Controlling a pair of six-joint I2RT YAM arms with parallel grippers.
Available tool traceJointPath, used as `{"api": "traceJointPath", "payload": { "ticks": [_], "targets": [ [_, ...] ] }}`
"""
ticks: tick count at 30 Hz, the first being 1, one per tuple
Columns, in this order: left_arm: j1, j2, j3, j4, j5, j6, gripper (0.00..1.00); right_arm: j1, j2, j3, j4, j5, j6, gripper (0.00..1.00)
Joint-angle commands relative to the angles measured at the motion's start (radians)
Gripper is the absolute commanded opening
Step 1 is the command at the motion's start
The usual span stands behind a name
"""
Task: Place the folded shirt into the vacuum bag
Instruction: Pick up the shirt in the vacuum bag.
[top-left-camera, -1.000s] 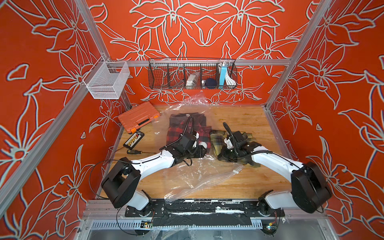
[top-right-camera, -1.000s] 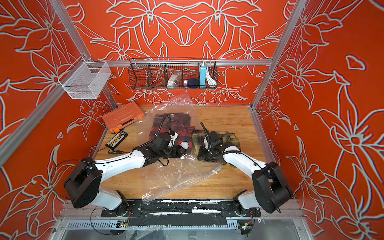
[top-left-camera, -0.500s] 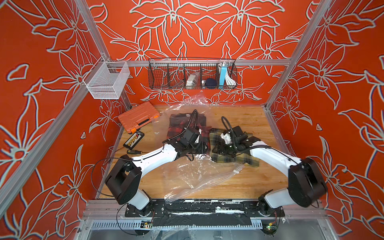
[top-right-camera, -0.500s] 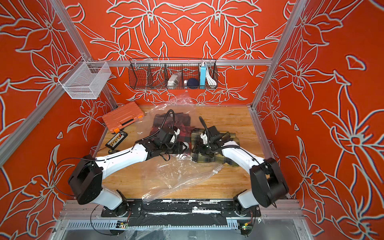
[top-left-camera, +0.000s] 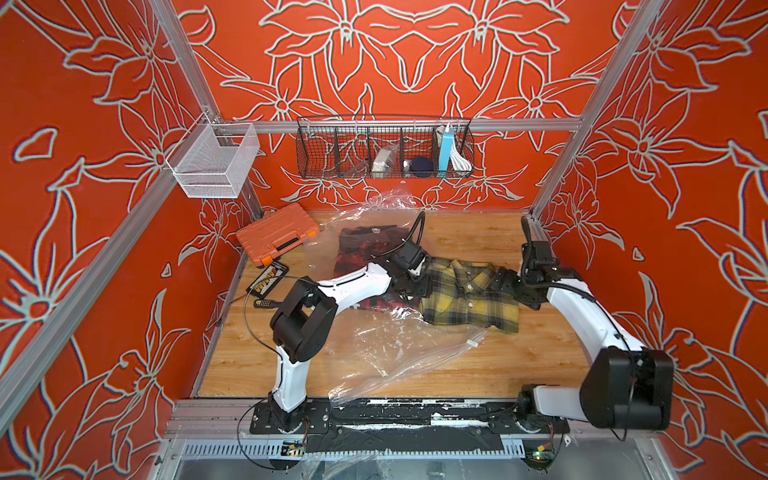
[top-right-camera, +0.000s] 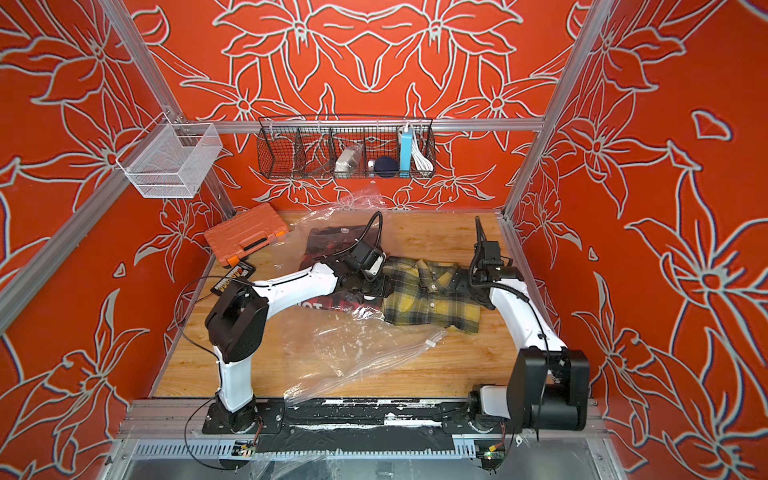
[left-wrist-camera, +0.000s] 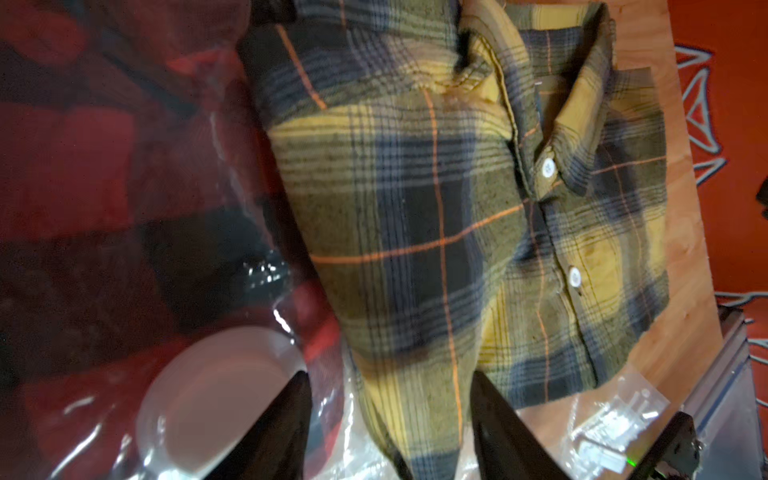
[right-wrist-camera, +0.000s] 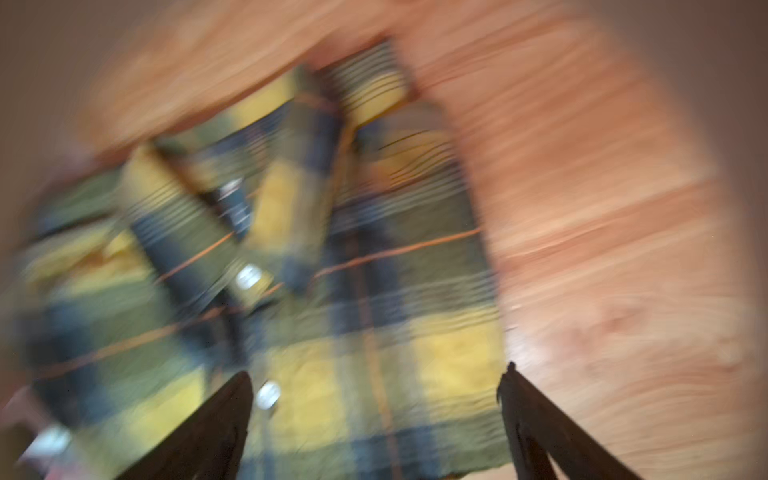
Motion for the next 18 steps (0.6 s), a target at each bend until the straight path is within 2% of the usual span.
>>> {"api": "traceJointPath", "payload": {
  "ticks": [1,5,8,12,14,15,18],
  "targets": [
    [-0.004,0.060,0.071,-0.084,-0.054,0.056,0.58,-0.030,0.089,0.048,0.006,0.053,-0.042,0.96],
    [-0.005,0.098,0.107,-0.077,-0.032,0.064,0.52,-0.079,0.189,0.058,0.049,-0.033,-0.077,0.95],
    [-0.005,0.101,0.101,-0.040,-0.036,0.072,0.46,-0.081,0.243,0.065,0.075,-0.042,-0.099,0.93],
    [-0.004,0.115,0.098,0.012,-0.013,0.102,0.34,-0.081,0.295,0.068,0.120,-0.114,-0.108,0.81],
    [-0.003,0.104,0.069,0.076,0.008,0.119,0.23,-0.079,0.294,0.060,0.162,-0.173,-0.105,0.72],
    [0.000,0.098,0.059,0.098,0.019,0.122,0.16,-0.077,0.288,0.058,0.179,-0.195,-0.106,0.65],
    [0.023,0.090,0.058,0.131,0.107,0.118,0.02,-0.073,0.242,0.053,0.188,-0.195,-0.116,0.34]
  ]
}}
